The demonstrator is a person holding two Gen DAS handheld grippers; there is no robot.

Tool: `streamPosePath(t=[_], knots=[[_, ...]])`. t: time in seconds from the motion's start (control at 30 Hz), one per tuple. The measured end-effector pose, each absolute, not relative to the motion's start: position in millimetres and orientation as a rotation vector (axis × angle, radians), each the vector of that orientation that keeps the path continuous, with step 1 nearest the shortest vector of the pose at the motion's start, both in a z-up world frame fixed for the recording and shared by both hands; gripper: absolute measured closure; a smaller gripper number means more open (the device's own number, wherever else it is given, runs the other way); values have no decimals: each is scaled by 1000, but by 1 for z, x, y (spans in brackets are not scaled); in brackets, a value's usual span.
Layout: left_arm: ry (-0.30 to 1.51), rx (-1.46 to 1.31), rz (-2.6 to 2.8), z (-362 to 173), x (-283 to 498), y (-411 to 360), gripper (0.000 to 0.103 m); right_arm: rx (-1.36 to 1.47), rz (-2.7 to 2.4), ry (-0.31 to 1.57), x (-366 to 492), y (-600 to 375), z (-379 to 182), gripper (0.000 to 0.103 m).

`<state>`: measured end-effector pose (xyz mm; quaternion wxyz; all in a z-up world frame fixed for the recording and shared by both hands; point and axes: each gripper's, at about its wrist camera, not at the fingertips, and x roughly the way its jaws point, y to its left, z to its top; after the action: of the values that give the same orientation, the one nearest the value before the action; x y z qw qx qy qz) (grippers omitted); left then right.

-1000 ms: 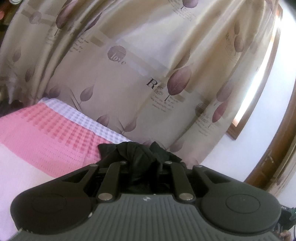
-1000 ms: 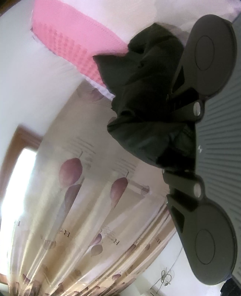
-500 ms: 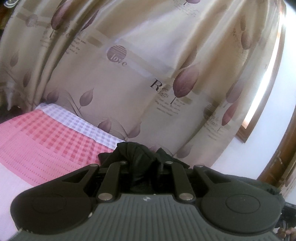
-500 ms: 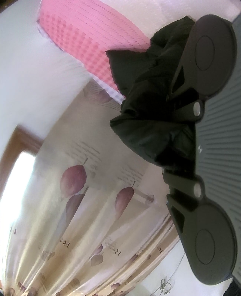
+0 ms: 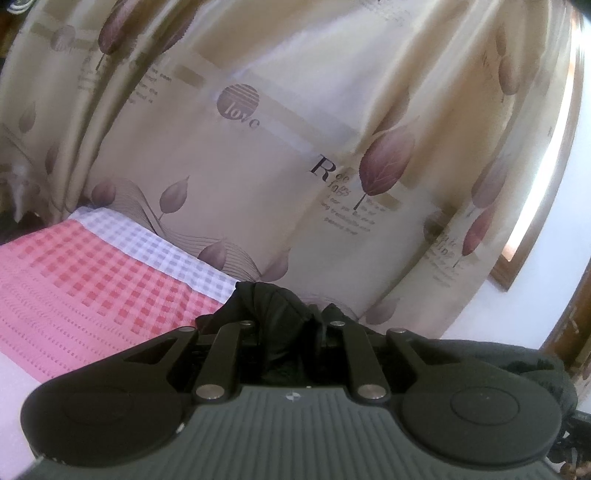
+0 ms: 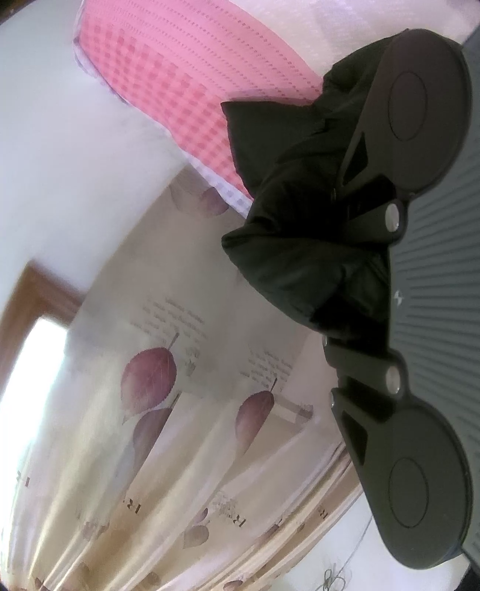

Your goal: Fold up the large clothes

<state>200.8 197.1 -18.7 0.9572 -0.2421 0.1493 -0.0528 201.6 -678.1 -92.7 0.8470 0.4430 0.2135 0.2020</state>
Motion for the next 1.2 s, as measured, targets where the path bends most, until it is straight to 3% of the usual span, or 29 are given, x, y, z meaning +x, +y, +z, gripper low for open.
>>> streamPosePath(t=[1.2], knots=[[383, -409, -10, -40, 281, 189, 78, 948, 321, 534, 273, -683, -133, 89]])
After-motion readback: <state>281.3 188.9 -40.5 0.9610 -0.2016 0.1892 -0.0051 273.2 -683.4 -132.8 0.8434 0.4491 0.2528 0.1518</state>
